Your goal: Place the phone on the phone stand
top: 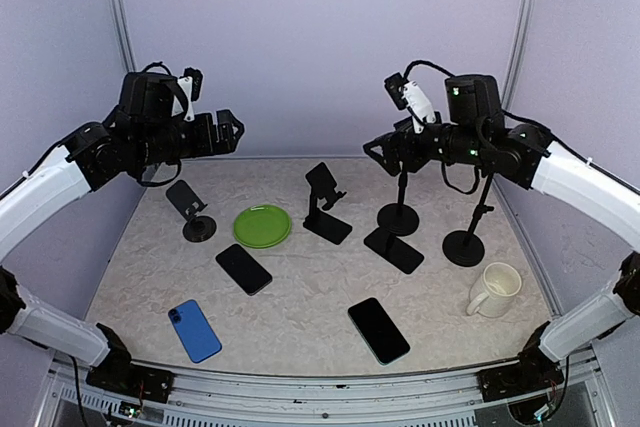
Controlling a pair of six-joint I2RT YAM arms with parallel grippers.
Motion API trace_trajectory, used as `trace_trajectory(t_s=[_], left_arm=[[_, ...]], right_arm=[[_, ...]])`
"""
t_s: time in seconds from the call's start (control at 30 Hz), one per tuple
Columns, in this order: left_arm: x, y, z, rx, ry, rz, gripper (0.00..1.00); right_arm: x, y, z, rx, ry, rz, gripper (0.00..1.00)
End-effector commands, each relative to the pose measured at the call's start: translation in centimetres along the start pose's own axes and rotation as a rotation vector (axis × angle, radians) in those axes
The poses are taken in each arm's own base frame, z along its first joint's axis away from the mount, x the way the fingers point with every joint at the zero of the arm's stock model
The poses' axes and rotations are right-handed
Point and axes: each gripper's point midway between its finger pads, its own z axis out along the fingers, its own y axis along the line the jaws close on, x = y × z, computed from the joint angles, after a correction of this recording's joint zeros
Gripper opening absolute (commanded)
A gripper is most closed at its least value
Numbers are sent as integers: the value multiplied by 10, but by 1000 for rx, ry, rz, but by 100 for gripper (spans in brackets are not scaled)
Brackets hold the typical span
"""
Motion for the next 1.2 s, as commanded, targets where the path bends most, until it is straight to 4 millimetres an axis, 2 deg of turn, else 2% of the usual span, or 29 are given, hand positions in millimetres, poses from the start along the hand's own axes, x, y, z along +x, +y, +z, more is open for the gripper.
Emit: trace_trajectory(t_s=[0.0, 0.07, 0.17, 0.3, 0.37, 0.47, 0.6, 0.73, 0.8, 1.17], left_arm=[[50, 11, 7, -147, 185, -22, 99], [63, 2, 5, -138, 208, 1, 99], [84, -23, -6, -25, 205, 41, 96], [135, -39, -16, 117, 297, 15, 87], [160, -42, -20, 167, 351, -28, 86], [197, -32, -17, 130, 440, -81, 86], [232, -23, -11, 70, 556, -74, 88], [247, -16, -3, 22, 605, -27, 96], [252, -15, -1, 14, 622, -12, 97], [269, -12, 13, -4, 679, 65, 98]], right_arm=[[37, 51, -2, -130, 98, -23, 91], [58, 70, -1, -164, 144, -11, 89], [91, 100, -3, -220, 220, 9, 86], [133, 130, -11, -266, 336, -13, 85], [155, 138, -14, -275, 400, -17, 86], [180, 145, -18, -279, 491, -16, 89], [217, 141, -25, -228, 637, -11, 100], [251, 138, -33, -186, 774, 26, 100], [263, 139, -36, -167, 825, 58, 100], [306, 159, -48, -165, 994, 165, 100]])
